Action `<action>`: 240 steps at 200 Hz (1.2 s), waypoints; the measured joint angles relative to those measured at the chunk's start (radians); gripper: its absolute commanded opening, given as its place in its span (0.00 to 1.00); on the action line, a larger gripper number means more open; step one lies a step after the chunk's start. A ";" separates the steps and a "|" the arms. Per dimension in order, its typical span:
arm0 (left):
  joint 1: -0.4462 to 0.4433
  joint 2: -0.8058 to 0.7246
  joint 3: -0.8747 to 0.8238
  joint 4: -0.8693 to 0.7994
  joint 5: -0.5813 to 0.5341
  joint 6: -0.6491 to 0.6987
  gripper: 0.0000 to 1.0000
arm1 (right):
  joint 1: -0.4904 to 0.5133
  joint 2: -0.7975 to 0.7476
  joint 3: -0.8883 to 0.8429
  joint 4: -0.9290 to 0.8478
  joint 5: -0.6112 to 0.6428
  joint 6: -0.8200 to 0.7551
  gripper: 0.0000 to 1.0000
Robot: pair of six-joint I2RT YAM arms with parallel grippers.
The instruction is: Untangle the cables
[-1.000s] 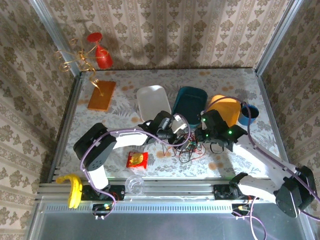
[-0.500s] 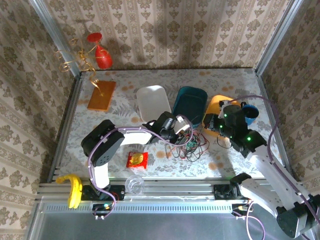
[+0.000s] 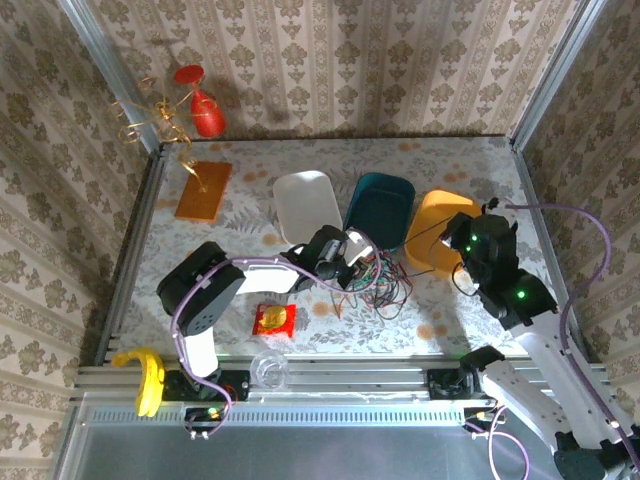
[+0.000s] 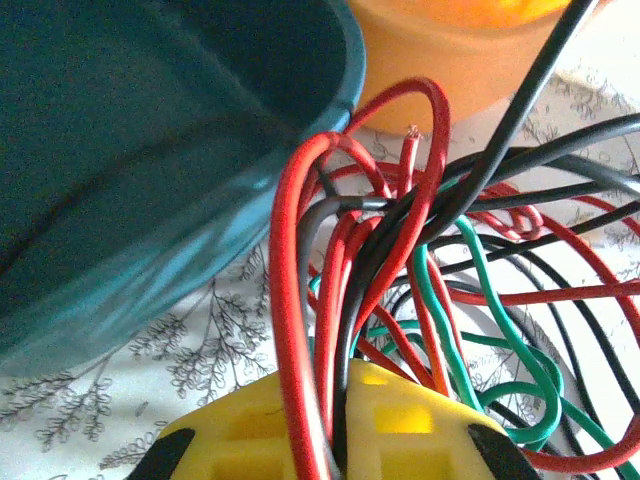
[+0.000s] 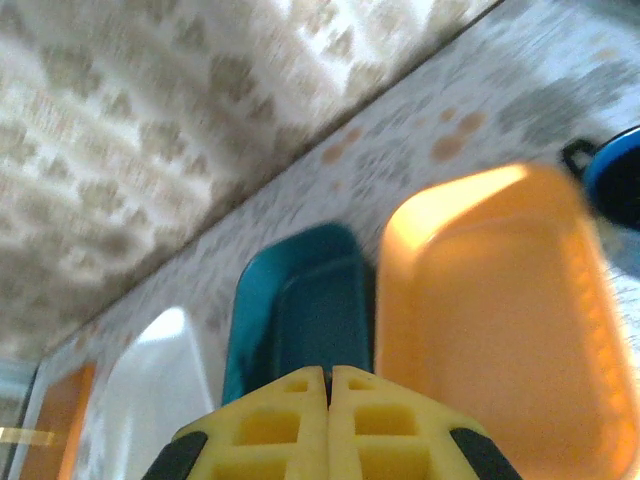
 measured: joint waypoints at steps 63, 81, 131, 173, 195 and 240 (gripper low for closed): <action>0.008 -0.023 -0.064 0.003 -0.042 -0.004 0.00 | -0.053 -0.034 0.063 -0.052 0.312 0.092 0.00; 0.008 -0.039 -0.079 0.002 -0.042 -0.004 0.00 | -0.074 -0.031 0.076 -0.057 0.332 0.075 0.00; 0.016 -0.053 -0.107 0.003 -0.058 -0.004 0.00 | -0.248 0.053 0.188 -0.062 0.221 -0.023 0.00; 0.020 -0.063 -0.129 0.010 -0.073 -0.004 0.00 | -0.418 0.085 0.231 0.014 -0.029 -0.083 0.00; 0.020 -0.064 -0.129 0.011 -0.076 -0.004 0.00 | -0.437 0.117 0.266 0.066 -0.132 -0.117 0.00; 0.020 -0.067 -0.133 0.012 -0.083 -0.005 0.00 | -0.438 0.187 0.353 0.130 -0.229 -0.184 0.00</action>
